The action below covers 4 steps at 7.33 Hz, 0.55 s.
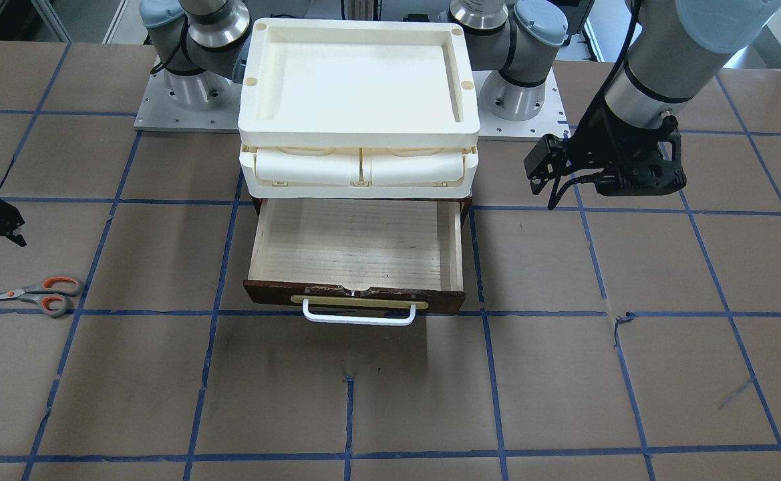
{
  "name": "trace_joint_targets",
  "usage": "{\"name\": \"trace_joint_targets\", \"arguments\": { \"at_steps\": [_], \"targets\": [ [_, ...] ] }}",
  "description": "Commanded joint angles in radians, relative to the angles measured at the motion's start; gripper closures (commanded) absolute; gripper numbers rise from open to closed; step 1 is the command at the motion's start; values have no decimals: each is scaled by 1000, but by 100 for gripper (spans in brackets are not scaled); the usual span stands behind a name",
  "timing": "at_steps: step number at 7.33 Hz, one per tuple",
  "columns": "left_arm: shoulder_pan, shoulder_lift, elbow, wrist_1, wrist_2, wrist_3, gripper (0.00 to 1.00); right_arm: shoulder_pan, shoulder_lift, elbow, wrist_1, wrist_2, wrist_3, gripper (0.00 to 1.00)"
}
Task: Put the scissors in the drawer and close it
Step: 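Lower the right gripper over the scissors handles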
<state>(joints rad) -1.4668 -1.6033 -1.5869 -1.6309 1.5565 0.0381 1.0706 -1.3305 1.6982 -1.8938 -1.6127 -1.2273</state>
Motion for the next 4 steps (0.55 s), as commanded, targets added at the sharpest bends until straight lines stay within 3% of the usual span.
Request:
{"name": "trace_joint_targets", "arguments": {
  "at_steps": [1, 4],
  "targets": [
    [0, -1, -1, -3, -1, 8, 0, -49, 8, 136, -268, 4, -404, 0],
    [0, 3, -4, -6, 5, -1, 0, -124, 26, 312, -497, 78, -727, 0]
  ]
}}
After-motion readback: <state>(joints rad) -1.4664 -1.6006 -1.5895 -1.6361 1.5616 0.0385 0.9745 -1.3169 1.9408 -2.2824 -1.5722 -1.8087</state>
